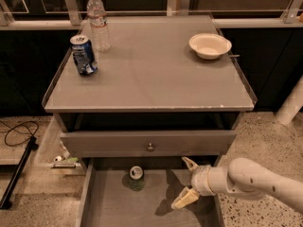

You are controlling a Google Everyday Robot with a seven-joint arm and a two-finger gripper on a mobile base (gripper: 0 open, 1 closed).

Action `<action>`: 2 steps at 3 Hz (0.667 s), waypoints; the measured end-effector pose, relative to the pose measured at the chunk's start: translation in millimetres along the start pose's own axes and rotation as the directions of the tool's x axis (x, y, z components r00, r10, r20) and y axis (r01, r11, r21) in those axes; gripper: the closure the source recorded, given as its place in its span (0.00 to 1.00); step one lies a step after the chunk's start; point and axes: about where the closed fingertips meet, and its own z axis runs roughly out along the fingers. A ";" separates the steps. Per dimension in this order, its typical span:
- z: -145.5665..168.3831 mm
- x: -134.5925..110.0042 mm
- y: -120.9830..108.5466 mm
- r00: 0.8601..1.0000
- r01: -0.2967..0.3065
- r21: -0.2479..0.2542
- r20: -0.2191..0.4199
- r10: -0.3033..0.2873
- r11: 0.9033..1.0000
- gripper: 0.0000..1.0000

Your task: Pick green can from middle drawer and place on counter

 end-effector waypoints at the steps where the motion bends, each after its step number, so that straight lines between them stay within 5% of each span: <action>1: 6.5 2.6 -1.9 1.000 -0.010 -0.003 0.000 0.010 1.000 0.00; 2: 29.1 5.7 -9.4 1.000 0.025 0.009 0.008 -0.025 1.000 0.00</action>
Offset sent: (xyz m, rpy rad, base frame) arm 0.0418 0.0293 -0.0582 -0.0160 -0.1034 0.0217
